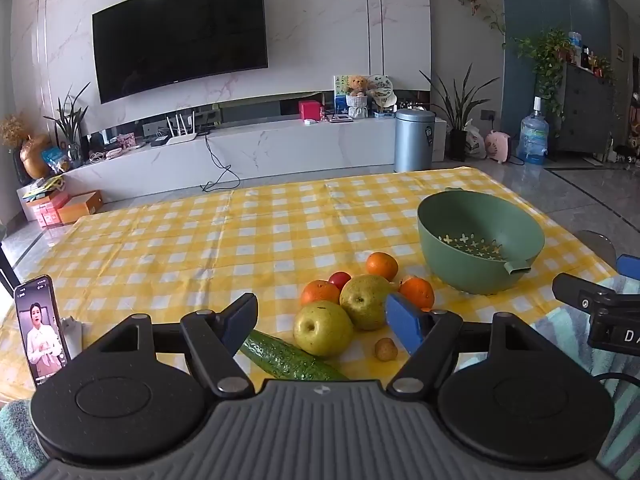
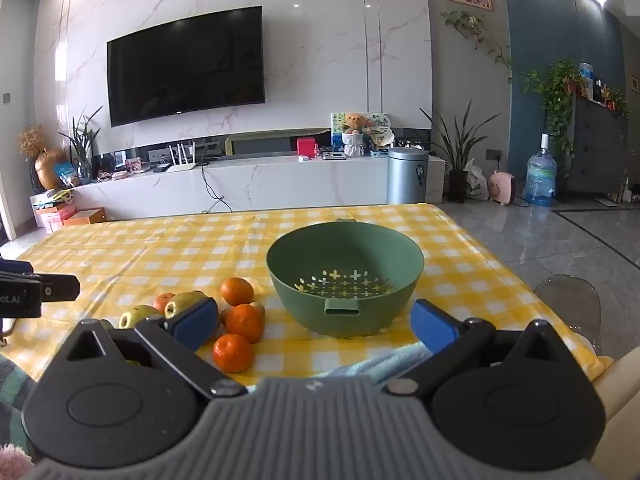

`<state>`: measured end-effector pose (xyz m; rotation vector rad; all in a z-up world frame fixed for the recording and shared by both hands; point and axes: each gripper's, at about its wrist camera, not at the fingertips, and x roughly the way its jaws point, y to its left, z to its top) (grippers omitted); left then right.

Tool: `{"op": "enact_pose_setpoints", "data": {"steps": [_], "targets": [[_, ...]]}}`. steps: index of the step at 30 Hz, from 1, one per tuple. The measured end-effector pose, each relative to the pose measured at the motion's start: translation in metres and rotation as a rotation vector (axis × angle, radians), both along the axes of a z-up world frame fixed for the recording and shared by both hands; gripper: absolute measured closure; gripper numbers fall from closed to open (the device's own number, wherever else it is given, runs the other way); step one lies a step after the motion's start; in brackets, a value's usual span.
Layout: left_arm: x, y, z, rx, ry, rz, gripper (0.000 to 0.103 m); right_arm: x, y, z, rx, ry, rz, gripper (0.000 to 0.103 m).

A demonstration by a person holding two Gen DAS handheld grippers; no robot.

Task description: Organize fruits

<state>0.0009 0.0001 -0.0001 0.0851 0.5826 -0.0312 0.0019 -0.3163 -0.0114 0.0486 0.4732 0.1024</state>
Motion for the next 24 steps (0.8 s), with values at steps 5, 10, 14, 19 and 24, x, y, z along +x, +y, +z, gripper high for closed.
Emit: {"op": "enact_pose_setpoints", "data": {"steps": [5,10,14,19,24], "targets": [[0.0005,0.0031,-0.0001,-0.017,-0.013,-0.012,0.017,-0.0013,-0.0035,-0.0008,0.020,0.012,-0.004,0.004],[0.0021,0.0049,-0.0005,-0.034,-0.009,-0.019,0.019,-0.0026,-0.0047,-0.0037,0.003,0.020,-0.007,0.004],[-0.0014,0.0015,0.0001,-0.030,-0.010,-0.025,0.021,-0.0022,-0.0061,-0.0046,0.007,0.027,-0.013,0.004],[-0.0017,0.0021,-0.0003,-0.033,-0.008,-0.025,0.021,0.0040,0.0015,-0.0013,0.007,0.042,-0.030,0.004],[-0.0021,0.0020,-0.0007,-0.034,-0.008,-0.031,0.021,0.0051,0.0014,-0.0026,0.010,0.046,-0.035,0.004]]}}
